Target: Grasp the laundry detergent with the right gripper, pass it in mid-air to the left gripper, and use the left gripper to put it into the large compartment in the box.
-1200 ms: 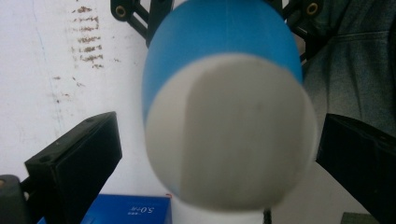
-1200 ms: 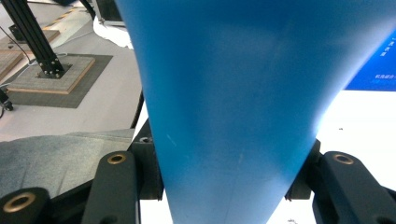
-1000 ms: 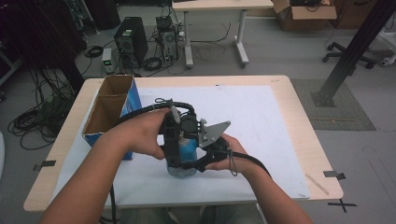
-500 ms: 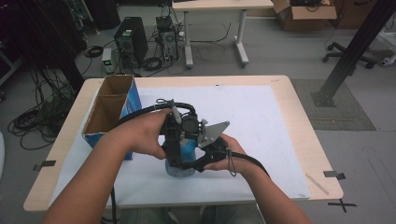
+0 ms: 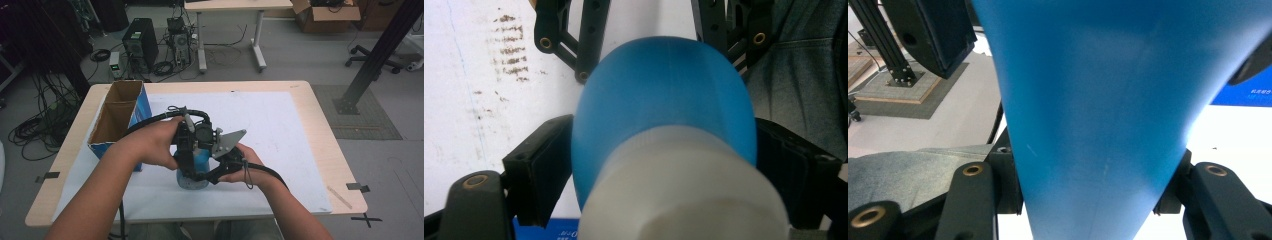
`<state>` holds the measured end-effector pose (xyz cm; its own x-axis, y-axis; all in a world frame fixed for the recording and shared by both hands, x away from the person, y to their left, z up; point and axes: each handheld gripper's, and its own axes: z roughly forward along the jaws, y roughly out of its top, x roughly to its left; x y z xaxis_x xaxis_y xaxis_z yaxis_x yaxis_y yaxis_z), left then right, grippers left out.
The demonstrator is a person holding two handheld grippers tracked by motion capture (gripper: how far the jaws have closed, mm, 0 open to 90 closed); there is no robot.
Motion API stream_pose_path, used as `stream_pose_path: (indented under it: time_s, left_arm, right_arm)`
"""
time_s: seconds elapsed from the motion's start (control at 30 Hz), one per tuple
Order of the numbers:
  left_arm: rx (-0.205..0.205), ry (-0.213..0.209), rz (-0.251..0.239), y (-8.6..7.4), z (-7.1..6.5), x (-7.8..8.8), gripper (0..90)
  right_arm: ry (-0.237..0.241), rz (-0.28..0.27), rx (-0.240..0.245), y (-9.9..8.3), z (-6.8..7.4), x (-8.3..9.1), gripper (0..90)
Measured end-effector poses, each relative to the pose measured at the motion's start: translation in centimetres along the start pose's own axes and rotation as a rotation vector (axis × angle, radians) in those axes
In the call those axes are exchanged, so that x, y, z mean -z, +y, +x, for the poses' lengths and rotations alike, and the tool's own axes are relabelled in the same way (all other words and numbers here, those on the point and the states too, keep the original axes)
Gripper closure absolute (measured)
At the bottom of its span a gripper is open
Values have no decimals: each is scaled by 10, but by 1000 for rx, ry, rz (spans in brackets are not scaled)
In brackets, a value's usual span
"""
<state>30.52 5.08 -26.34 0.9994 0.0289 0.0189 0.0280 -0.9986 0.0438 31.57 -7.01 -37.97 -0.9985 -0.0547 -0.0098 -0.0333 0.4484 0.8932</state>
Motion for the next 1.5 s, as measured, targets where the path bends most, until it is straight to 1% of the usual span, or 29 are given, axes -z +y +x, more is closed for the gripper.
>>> stream_pose_path:
  time_s: [0.07,0.17,0.3,0.53,0.7,0.93,1.0,1.27,1.5]
  left_arm:
    - [2,2,2,-1,0,1,178]
    - [-1,-7,1,-1,1,1,209]
    - [-2,-16,2,-1,1,1,210]
    - [-1,-17,9,-1,1,1,235]
    - [-4,-21,9,-1,2,1,278]
    - [-2,-23,13,-1,2,1,312]
    - [-2,-25,15,-1,2,1,335]
    - [-5,-18,19,0,2,1,373]
    - [-13,10,38,1,0,0,377]
  right_arm:
    - [0,-1,2,0,0,0,458]
    - [1,-1,1,1,0,0,458]
    - [2,1,0,1,-1,0,458]
    - [1,0,-2,1,0,0,457]
    - [-1,0,-1,2,0,0,458]
    - [-2,2,-1,2,0,0,457]
    - [0,2,-3,2,1,0,457]
    - [-1,6,1,2,1,-1,457]
    - [-2,11,-2,2,2,-1,458]
